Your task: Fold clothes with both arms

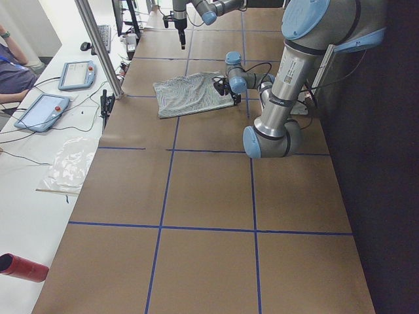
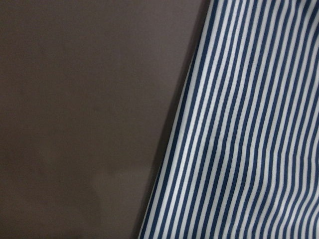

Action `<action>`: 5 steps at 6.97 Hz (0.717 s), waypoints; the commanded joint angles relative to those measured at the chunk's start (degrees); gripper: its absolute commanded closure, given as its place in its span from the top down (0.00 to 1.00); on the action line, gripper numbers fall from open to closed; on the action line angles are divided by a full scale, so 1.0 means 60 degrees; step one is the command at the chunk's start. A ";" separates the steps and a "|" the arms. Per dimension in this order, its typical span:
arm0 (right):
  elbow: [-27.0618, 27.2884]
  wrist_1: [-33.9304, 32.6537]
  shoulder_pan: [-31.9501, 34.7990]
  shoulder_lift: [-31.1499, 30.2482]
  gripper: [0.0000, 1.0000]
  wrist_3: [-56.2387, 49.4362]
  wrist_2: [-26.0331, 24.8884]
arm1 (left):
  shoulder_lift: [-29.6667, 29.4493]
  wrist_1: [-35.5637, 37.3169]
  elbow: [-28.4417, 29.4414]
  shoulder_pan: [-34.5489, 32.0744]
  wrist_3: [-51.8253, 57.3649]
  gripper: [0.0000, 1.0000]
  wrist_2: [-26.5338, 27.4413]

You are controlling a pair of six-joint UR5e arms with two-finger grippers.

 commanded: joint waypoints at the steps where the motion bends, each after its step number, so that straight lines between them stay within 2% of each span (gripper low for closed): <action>1: 0.0024 0.0000 0.0048 -0.0010 1.00 -0.0012 0.0012 | -0.0046 0.0002 0.0053 0.0192 -0.0143 0.85 0.0289; 5: 0.0053 -0.0015 0.0048 -0.0010 1.00 -0.0012 0.0012 | -0.0090 0.0002 0.0142 0.0193 -0.0158 0.79 0.0305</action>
